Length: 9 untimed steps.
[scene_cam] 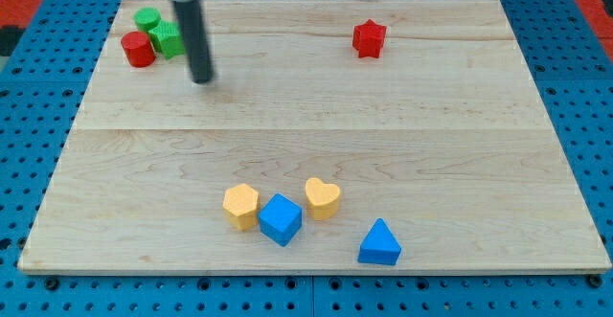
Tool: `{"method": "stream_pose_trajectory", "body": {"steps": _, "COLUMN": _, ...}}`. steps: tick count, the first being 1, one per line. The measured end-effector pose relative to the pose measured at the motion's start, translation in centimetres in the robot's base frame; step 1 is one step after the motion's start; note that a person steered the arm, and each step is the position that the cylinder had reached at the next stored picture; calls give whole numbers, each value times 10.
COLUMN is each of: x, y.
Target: Push the red circle towards the red star
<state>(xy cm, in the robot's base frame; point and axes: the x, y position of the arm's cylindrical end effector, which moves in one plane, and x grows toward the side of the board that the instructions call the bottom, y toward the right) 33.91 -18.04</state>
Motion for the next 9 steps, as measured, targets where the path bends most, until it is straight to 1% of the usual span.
{"method": "stream_pose_trajectory", "body": {"steps": 1, "x": -9, "y": -91}}
{"method": "stream_pose_trajectory", "body": {"steps": 2, "x": -9, "y": -123}}
{"method": "stream_pose_trajectory", "body": {"steps": 3, "x": -57, "y": -118}}
{"method": "stream_pose_trajectory", "body": {"steps": 4, "x": -102, "y": -82}}
{"method": "stream_pose_trajectory", "body": {"steps": 5, "x": -47, "y": -78}}
{"method": "stream_pose_trajectory", "body": {"steps": 6, "x": -14, "y": -87}}
{"method": "stream_pose_trajectory", "body": {"steps": 7, "x": 38, "y": -22}}
{"method": "stream_pose_trajectory", "body": {"steps": 8, "x": 68, "y": 82}}
{"method": "stream_pose_trajectory", "body": {"steps": 9, "x": 63, "y": 97}}
